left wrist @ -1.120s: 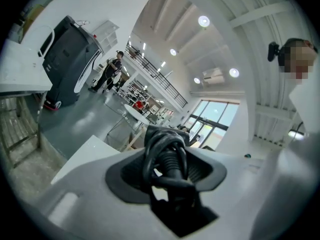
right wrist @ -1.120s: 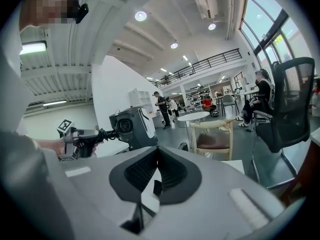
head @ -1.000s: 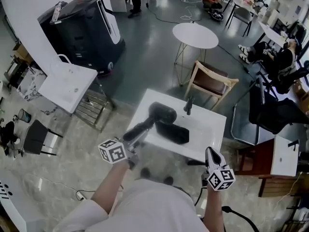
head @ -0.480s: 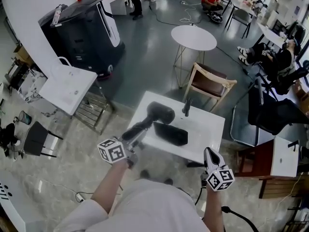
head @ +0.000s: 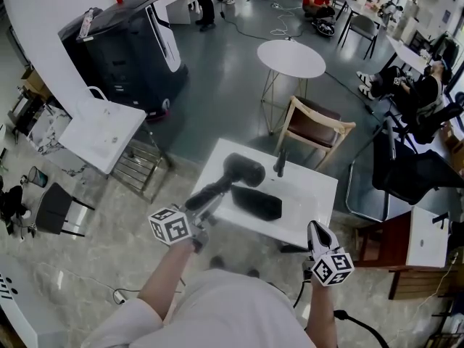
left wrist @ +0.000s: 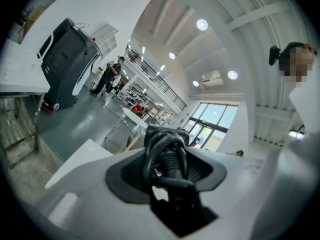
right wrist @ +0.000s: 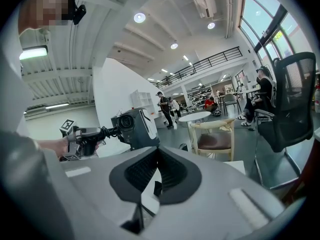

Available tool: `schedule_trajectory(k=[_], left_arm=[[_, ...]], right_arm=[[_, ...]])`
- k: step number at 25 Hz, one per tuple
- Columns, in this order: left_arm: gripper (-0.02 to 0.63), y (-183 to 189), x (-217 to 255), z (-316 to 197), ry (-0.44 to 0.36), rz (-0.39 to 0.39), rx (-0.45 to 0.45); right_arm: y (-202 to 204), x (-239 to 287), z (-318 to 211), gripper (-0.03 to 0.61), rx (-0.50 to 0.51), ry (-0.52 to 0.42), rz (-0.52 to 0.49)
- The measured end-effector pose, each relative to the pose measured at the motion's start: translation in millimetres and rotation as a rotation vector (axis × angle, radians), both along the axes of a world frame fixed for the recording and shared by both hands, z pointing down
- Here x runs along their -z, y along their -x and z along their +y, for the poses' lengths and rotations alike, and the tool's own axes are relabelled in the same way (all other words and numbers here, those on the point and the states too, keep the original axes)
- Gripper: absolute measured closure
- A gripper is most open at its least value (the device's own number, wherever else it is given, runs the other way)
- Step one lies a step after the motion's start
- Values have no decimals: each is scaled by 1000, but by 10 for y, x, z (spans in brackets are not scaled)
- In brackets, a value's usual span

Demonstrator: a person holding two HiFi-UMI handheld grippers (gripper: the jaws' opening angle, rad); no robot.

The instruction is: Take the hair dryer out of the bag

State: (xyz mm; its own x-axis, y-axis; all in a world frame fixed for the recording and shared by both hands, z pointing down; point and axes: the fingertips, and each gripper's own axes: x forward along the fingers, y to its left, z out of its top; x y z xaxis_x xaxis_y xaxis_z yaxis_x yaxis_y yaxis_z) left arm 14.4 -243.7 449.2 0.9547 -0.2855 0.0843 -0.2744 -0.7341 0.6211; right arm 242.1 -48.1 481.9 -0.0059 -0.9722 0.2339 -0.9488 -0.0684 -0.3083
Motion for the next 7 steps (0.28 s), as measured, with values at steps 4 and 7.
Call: schedule_trajectory(k=[4, 7], left_arm=[[405, -36, -23, -18, 11, 3, -5], [406, -60, -49, -34, 18, 4, -10]], right_arm=[[-18, -7, -30, 574, -1, 1, -6], [-28, -22, -62, 574, 0, 1, -7]])
